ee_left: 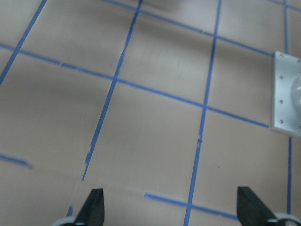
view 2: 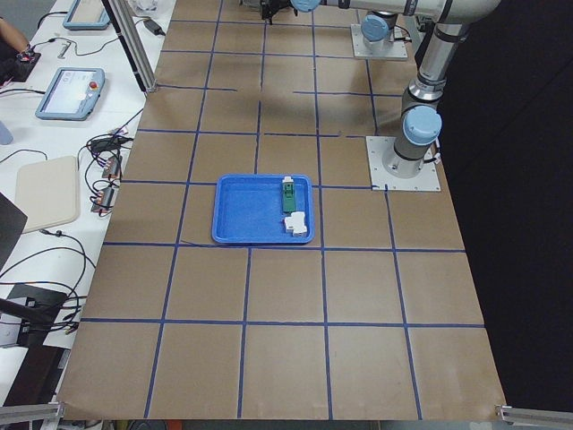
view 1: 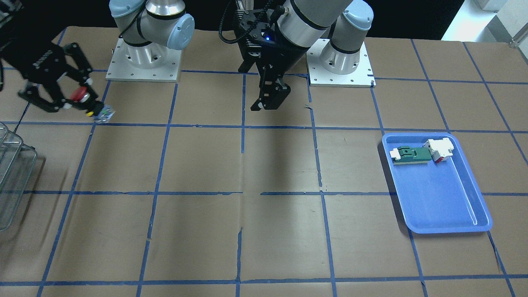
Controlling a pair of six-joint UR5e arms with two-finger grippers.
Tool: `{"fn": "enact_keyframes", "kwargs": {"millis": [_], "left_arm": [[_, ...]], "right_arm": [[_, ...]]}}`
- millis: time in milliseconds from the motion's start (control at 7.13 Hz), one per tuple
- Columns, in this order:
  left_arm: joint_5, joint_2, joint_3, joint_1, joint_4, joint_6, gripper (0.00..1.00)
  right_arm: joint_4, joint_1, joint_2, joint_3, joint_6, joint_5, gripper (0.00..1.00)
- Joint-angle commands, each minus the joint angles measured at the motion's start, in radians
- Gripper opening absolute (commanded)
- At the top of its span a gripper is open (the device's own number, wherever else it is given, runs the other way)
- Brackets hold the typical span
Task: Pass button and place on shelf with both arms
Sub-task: 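Carry the button over the mesh basket with the right gripper while the left retracts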
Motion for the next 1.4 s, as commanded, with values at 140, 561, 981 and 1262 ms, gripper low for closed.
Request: {"fn": "enact_keyframes", "kwargs": {"millis": [140,561,981,1262], "left_arm": [[0.281,0.07,-0.011,0.117,-0.08,-0.199,1.0],[0.386,0.093,-0.025,0.159,-0.091,-0.586,1.0],[0.377,0.092,-0.02,0.147,-0.089,-0.955,1.0],[0.368,0.09,-0.023,0.145,-0.088,-0.987,1.0]], "right_arm": [[-0.191,-0.105,0.197,-0.121,-0.044,-0.28,0.0],[-0.195,-0.162,0.37,-0.293,-0.165,-0.407,0.0],[-0.215,-0.188,0.413,-0.277,-0.223,-0.412,0.0],[-0.203,-0.191,0.416,-0.274,-0.22,-0.407,0.27]]}}
